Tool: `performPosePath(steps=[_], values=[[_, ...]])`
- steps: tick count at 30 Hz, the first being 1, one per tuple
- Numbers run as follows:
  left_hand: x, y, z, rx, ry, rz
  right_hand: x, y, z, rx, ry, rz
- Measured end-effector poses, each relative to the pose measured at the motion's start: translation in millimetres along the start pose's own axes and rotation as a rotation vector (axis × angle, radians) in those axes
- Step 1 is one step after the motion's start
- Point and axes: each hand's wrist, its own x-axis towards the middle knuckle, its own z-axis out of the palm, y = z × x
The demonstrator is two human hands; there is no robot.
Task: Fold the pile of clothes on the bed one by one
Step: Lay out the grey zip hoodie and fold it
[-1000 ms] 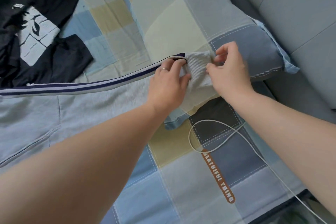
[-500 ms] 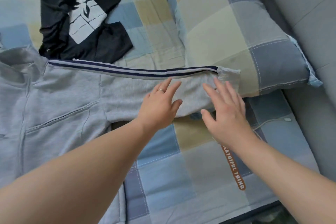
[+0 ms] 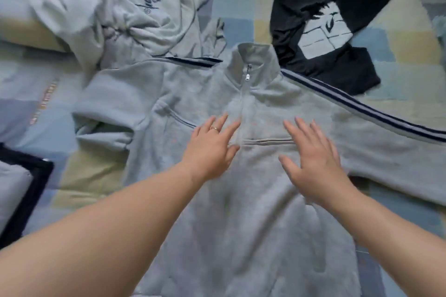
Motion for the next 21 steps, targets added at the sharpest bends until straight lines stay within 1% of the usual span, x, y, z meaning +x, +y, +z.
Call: performPosePath(steps=[5,8,10,11,14,15,16,18,20,21], values=[[-6.1,-188.9,-38.5,0.076,0.153,-0.103,66.1,-147.5,92.1,-0.019,-0.022,-0.074],[-1.2,-284.4,-65.0,0.074,0.237,-0.212,104.7,-222.7,144.6,-0.013,-0.026,-0.113],[-1.2,-336.4,-73.8,0.002,0.218,-0.322,127.9,-265.9,177.5,-0.013,-0.055,-0.139],[-0.9,-359.7,-74.9,-0.084,0.195,-0.392,138.9,-286.3,192.1,-0.016,-0.076,-0.139],[1.1,-406.9,-64.1,-0.557,0.074,-0.559,160.0,-332.4,220.8,-0.105,-0.139,-0.047],[1.2,-415.7,-59.2,-0.665,0.03,-0.582,164.1,-341.5,226.9,-0.146,-0.156,-0.017],[0.0,-421.2,-54.2,-0.699,-0.029,-0.561,166.4,-348.9,230.2,-0.175,-0.175,0.008],[-3.7,-424.8,-51.4,-0.664,-0.098,-0.459,170.2,-358.1,231.0,-0.21,-0.21,0.056],[-9.5,-426.7,-62.0,-0.64,-0.069,-0.419,172.4,-365.4,225.5,-0.207,-0.241,0.099],[-12.4,-430.2,-72.2,-0.627,-0.019,-0.421,172.7,-369.2,222.5,-0.202,-0.262,0.106]])
